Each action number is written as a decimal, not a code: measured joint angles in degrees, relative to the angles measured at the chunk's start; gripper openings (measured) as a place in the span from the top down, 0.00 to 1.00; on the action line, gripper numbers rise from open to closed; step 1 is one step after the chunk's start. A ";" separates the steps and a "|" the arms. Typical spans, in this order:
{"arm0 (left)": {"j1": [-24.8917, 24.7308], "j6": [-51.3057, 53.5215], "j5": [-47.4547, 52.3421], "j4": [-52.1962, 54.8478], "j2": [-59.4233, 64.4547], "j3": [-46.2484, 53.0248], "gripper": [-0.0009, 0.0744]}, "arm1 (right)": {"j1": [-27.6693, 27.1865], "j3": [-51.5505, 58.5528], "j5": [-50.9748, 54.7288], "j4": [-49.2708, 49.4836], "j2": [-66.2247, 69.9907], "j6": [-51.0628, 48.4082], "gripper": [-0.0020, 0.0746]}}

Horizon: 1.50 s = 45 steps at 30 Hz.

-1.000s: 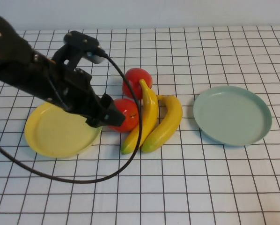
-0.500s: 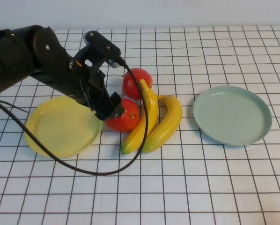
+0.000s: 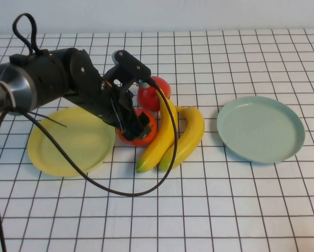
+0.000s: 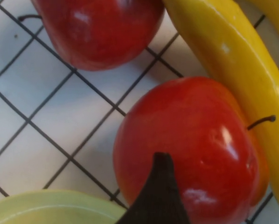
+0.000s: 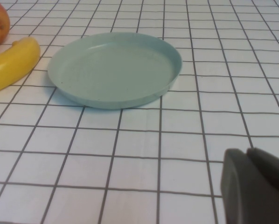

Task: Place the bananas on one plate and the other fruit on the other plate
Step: Put one type of fruit in the left plate

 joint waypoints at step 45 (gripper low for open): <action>4.43 -29.70 12.79 34.88 -7.68 -5.19 0.34 | 0.00 0.00 0.00 0.00 0.00 0.00 0.99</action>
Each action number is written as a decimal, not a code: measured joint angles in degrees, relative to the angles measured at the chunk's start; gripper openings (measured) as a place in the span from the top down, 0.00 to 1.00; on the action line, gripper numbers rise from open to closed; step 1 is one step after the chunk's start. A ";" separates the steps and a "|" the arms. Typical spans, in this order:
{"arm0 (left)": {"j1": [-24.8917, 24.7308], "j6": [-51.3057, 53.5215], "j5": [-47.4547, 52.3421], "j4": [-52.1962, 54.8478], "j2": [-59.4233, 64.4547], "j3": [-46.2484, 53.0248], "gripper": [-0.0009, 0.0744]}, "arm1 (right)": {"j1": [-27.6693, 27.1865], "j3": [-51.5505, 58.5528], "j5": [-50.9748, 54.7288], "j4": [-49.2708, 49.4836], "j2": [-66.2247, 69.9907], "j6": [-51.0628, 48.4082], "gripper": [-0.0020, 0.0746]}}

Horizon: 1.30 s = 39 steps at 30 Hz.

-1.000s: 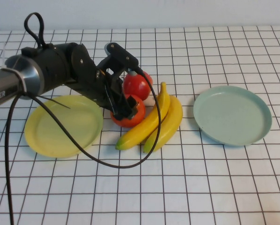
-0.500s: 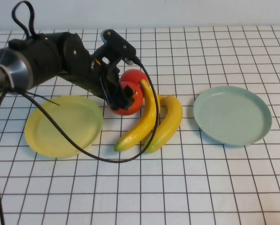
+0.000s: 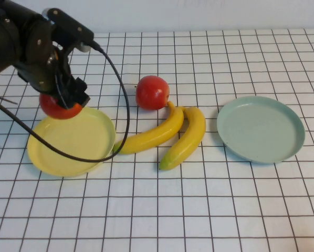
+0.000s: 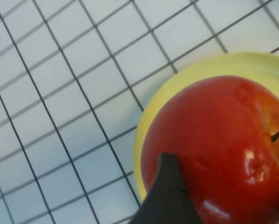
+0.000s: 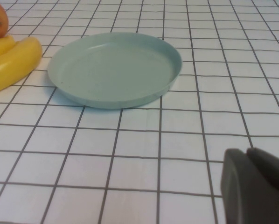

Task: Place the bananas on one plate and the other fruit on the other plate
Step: Put one type of fruit in the left plate

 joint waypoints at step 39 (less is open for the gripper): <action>10.41 14.91 15.77 -35.01 9.27 -18.58 0.10 | 0.00 0.00 0.00 0.00 0.00 0.00 0.99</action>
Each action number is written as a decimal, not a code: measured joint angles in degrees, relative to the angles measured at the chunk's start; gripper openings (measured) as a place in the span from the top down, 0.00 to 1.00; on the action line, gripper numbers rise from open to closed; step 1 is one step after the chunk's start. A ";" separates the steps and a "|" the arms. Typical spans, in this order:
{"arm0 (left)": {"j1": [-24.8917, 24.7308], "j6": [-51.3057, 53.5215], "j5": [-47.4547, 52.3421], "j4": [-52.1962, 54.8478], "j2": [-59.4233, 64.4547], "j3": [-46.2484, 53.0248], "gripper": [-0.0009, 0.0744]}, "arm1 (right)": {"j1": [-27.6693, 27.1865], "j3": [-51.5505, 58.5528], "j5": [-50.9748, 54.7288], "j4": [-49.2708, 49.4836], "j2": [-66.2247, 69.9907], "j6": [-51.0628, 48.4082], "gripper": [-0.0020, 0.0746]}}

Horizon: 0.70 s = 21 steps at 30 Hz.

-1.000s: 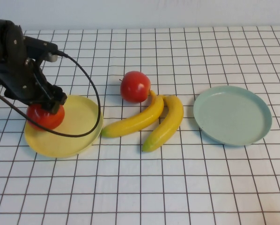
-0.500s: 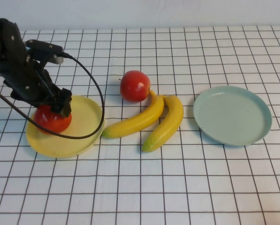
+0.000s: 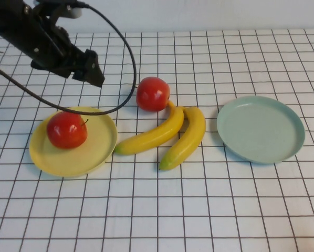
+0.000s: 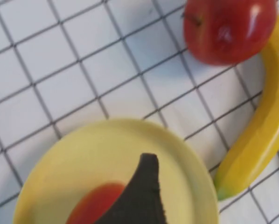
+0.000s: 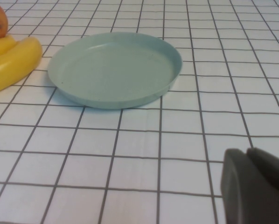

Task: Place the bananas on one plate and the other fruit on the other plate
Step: Put one type of fruit in the left plate

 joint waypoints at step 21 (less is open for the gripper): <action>-14.75 1.87 -24.68 -0.43 13.51 -0.70 0.10 | 0.00 0.00 0.00 0.00 0.00 0.00 0.99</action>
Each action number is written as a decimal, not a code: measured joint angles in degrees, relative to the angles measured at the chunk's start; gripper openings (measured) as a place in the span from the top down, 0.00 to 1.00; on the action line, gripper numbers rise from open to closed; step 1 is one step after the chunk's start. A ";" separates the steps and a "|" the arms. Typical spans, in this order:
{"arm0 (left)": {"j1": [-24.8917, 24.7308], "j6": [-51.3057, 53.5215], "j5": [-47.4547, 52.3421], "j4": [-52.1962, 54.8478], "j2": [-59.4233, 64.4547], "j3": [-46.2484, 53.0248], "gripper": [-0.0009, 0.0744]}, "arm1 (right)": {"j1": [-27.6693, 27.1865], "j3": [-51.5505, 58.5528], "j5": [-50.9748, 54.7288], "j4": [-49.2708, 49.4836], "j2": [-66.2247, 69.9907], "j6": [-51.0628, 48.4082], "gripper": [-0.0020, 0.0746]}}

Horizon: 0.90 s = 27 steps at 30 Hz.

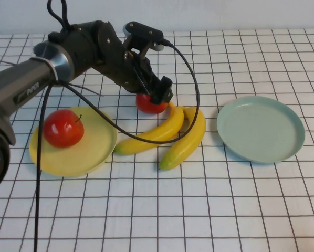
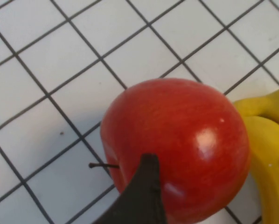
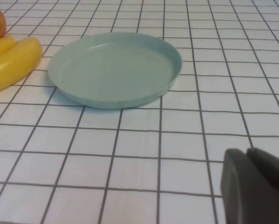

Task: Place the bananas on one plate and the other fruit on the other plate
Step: Put one type of fruit in the left plate

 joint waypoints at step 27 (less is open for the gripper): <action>0.00 -0.32 -7.65 0.89 4.58 -0.44 0.22 | 0.00 0.00 0.00 0.00 0.00 0.00 0.99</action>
